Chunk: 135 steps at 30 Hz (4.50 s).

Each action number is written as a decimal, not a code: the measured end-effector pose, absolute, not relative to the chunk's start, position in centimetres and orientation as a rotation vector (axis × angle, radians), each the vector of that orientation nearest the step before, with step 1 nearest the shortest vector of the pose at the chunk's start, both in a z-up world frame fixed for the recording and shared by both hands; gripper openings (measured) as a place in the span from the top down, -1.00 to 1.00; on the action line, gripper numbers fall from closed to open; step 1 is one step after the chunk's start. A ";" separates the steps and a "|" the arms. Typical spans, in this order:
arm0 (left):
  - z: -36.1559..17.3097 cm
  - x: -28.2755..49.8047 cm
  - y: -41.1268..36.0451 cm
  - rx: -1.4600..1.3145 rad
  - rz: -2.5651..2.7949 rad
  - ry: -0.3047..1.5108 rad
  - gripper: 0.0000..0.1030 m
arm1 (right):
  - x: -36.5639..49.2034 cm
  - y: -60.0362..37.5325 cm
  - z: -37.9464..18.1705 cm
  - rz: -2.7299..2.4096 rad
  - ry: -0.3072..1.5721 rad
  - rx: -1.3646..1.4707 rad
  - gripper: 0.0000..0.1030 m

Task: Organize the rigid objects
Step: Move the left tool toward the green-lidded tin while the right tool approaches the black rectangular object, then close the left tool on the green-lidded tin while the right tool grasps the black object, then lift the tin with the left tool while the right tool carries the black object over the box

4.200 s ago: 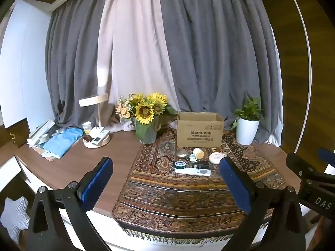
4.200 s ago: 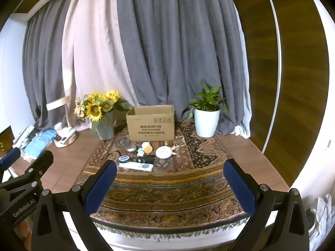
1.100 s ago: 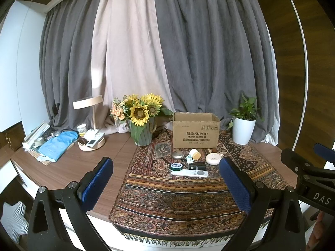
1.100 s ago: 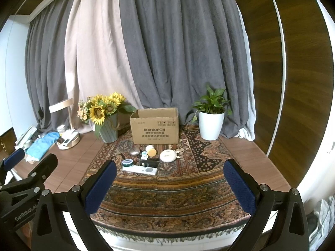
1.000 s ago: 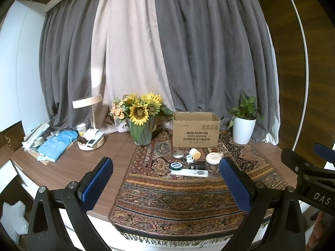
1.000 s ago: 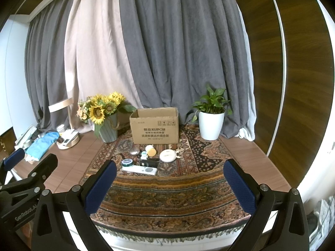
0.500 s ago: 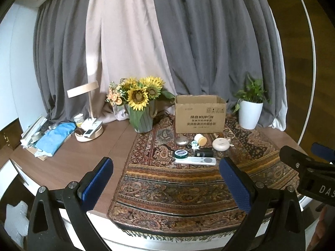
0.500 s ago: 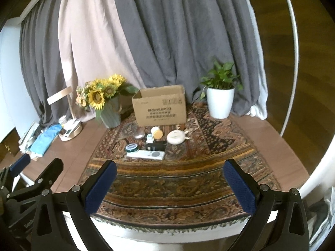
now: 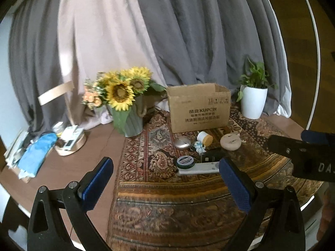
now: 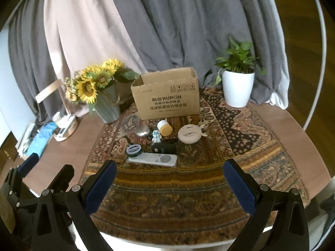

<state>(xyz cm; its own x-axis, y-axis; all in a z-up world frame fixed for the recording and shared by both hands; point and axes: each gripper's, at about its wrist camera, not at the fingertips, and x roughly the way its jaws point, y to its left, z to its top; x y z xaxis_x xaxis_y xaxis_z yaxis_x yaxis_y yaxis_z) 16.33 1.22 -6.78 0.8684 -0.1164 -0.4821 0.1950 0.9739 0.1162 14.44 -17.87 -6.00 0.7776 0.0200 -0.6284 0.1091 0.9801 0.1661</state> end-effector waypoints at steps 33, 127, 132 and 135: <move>-17.4 30.8 -1.6 0.219 -0.364 0.721 -0.59 | 32.9 -17.8 -18.9 -0.014 0.997 0.325 -0.84; 1.0 37.6 -5.5 0.059 -0.228 0.426 0.04 | 36.5 -24.2 -1.8 0.040 0.587 0.235 -0.49; 1.6 39.8 -6.3 0.075 -0.226 0.422 0.04 | 38.6 -24.6 -1.1 0.055 0.582 0.216 -0.49; 2.0 41.2 -6.8 0.090 -0.222 0.418 0.04 | 40.1 -24.8 -0.9 0.060 0.586 0.204 -0.49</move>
<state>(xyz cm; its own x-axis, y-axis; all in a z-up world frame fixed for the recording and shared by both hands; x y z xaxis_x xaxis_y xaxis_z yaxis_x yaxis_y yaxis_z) 41.23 -6.79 1.99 0.8903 -0.1951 -0.4114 0.2319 0.9719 0.0412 40.10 -24.82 -0.85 0.8323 0.1142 -0.5424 0.0016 0.9781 0.2083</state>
